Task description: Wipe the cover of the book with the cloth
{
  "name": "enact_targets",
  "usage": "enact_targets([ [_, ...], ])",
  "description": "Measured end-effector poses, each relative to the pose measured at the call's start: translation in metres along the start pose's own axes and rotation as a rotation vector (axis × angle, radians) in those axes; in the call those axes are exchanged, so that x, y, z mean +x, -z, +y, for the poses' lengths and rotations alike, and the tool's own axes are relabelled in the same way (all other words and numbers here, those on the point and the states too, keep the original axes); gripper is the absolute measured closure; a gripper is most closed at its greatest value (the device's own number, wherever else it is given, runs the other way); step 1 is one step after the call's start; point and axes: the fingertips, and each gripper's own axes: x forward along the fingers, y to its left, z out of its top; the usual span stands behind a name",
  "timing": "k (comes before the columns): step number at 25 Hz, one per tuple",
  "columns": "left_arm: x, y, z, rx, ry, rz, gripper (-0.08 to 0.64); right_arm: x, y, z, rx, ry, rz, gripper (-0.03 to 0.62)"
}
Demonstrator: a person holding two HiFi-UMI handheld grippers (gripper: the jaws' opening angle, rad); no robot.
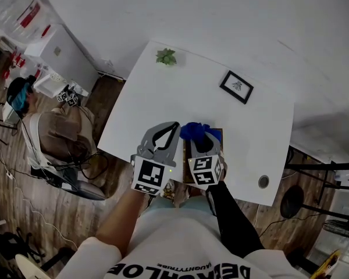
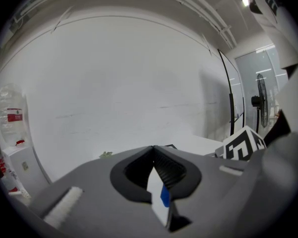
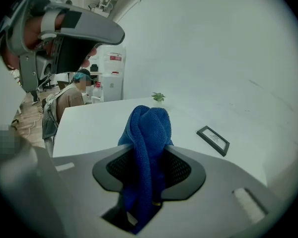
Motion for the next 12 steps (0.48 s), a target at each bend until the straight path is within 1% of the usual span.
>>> enact_targets([
  [5, 0.005, -0.001, -0.004, -0.005, 0.005, 0.000, 0.502, -0.011, 0.017, -0.034, 0.042, 0.070, 0.011, 0.459],
  [12, 0.005, -0.001, -0.005, -0.030, 0.000, 0.006, 0.503, -0.027, 0.046, -0.090, 0.115, 0.187, 0.071, 0.459],
])
